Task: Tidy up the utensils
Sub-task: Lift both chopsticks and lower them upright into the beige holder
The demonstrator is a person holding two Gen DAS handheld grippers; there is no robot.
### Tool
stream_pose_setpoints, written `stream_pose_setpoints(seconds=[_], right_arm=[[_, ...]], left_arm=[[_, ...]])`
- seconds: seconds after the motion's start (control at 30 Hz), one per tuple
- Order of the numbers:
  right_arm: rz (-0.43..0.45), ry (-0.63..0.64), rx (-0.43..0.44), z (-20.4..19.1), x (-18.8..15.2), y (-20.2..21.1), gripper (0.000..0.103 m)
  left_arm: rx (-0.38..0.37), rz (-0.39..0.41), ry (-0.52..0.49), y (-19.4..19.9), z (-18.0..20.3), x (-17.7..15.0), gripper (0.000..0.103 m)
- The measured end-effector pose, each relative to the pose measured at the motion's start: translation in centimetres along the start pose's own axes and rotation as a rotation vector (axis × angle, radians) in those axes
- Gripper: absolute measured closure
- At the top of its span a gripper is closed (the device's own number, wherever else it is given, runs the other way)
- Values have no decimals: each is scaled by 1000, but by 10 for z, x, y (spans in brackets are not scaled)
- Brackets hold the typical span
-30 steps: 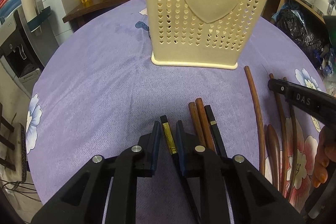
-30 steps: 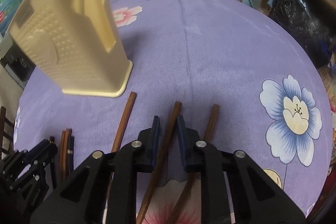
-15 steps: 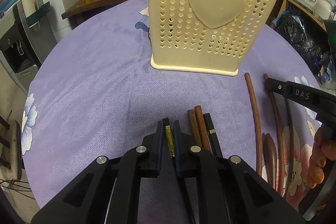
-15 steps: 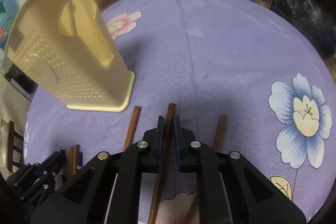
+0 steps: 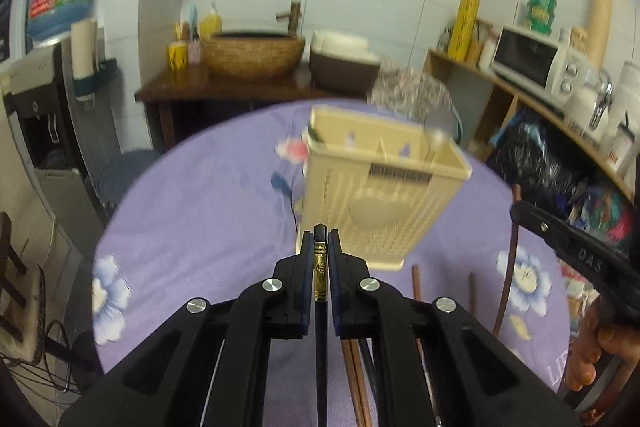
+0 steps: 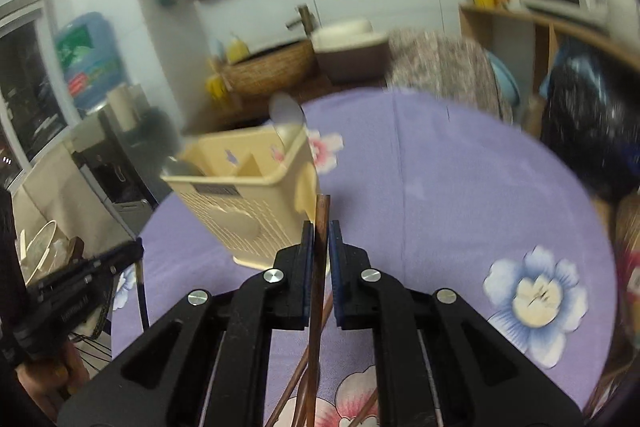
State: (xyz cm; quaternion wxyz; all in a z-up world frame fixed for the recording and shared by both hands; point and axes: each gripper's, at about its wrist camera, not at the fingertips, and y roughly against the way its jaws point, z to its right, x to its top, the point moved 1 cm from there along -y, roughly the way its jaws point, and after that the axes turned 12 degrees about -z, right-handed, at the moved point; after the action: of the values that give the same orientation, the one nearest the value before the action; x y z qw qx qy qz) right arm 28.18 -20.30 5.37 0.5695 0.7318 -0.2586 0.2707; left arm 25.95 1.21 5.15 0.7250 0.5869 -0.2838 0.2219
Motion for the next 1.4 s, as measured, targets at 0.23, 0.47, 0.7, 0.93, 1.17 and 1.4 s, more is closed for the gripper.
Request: stream_pose_setpoints(seconds=[0.23, 0.47, 0.7, 0.93, 1.17, 1.4], right_arm=[[108, 55, -38, -9, 17, 42, 95], [122, 67, -55, -3, 26, 48, 95], [136, 90, -76, -3, 32, 51, 95], [209, 154, -131, -11, 70, 78, 95], [342, 154, -70, -34, 137, 128, 95], [349, 134, -14, -53, 165, 118, 95]], left_arm=[[43, 94, 25, 23, -8, 20, 94], [52, 116, 27, 30, -12, 26, 94], [58, 140, 29, 39, -15, 32, 95], [68, 208, 19, 70, -17, 71, 94], [43, 345, -14, 132, 7, 142, 95], [31, 380, -35, 116, 34, 166, 94]])
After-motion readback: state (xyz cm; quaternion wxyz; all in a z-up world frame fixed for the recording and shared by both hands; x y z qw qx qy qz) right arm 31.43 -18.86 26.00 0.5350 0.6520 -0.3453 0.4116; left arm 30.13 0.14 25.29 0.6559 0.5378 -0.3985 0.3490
